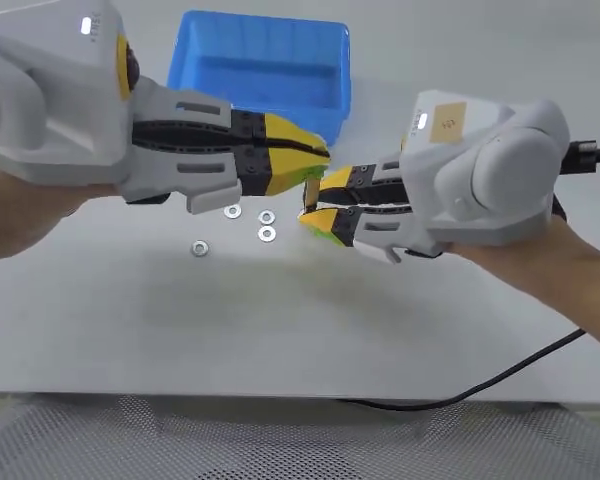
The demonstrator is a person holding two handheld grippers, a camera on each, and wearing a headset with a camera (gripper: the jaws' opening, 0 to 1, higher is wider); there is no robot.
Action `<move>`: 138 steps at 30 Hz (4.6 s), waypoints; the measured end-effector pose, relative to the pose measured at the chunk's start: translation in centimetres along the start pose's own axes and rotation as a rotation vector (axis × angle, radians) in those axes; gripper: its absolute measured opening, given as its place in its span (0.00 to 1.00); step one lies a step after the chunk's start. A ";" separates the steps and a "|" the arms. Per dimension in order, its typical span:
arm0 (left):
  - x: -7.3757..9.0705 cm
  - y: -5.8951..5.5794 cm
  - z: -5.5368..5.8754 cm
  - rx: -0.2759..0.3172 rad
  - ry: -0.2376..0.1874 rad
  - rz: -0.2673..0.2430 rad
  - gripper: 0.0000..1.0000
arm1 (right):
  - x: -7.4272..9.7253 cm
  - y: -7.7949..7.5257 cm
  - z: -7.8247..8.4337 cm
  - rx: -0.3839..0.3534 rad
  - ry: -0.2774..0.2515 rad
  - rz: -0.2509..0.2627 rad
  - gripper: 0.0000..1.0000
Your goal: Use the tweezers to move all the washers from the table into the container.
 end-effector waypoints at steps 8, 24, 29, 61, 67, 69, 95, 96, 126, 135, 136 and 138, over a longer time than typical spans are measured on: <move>0.1 0.0 0.2 0.016 -0.018 0.002 0.04 | -0.4 -0.1 0.3 -0.006 0.014 -0.028 0.14; 0.0 -0.2 0.0 0.028 -0.011 -0.001 0.04 | -0.5 0.3 0.2 0.046 0.022 -0.102 0.10; 0.3 -0.3 -0.1 0.023 -0.005 -0.001 0.04 | -0.4 0.2 -0.1 0.051 0.020 -0.087 0.09; 2.3 3.7 -8.2 -0.196 -0.044 -0.053 0.04 | 2.9 -5.1 -8.0 0.201 -0.051 0.073 0.10; 2.1 5.8 -8.1 -0.218 -0.037 -0.069 0.04 | 2.2 -7.2 -8.4 0.206 -0.053 0.107 0.10; 1.9 6.8 -7.7 -0.211 -0.034 -0.082 0.04 | 1.6 -8.4 -8.1 0.194 -0.053 0.110 0.10; -0.1 11.2 -2.2 -0.111 0.009 -0.113 0.04 | -2.8 -11.9 -4.1 0.063 0.010 0.073 0.13; -0.1 11.2 -2.1 -0.111 0.010 -0.113 0.04 | -2.8 -11.8 -4.1 0.066 0.010 0.073 0.13; 3.7 6.9 -6.6 -0.205 0.020 -0.131 0.04 | 0.7 -6.8 -9.5 0.178 -0.078 0.098 0.13; 4.0 3.4 -5.0 -0.169 0.050 -0.088 0.04 | 0.8 -3.1 -7.7 0.172 -0.044 0.030 0.13; 4.0 3.0 -4.7 -0.163 0.052 -0.085 0.04 | 0.8 -2.6 -7.5 0.172 -0.039 0.026 0.13; 4.1 2.4 -4.4 -0.154 0.057 -0.079 0.04 | 0.7 -1.9 -7.1 0.172 -0.030 0.015 0.13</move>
Point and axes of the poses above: the centre of the closed fingertips' face, and the gripper's own axes: x roughly backward along the fingers, y roughly to its left, z roughly out of its underside, the point moved 4 cm from there along x, roughly backward along the fingers, and after that the axes turned 4 degrees about -z, right-handed, at the moved point
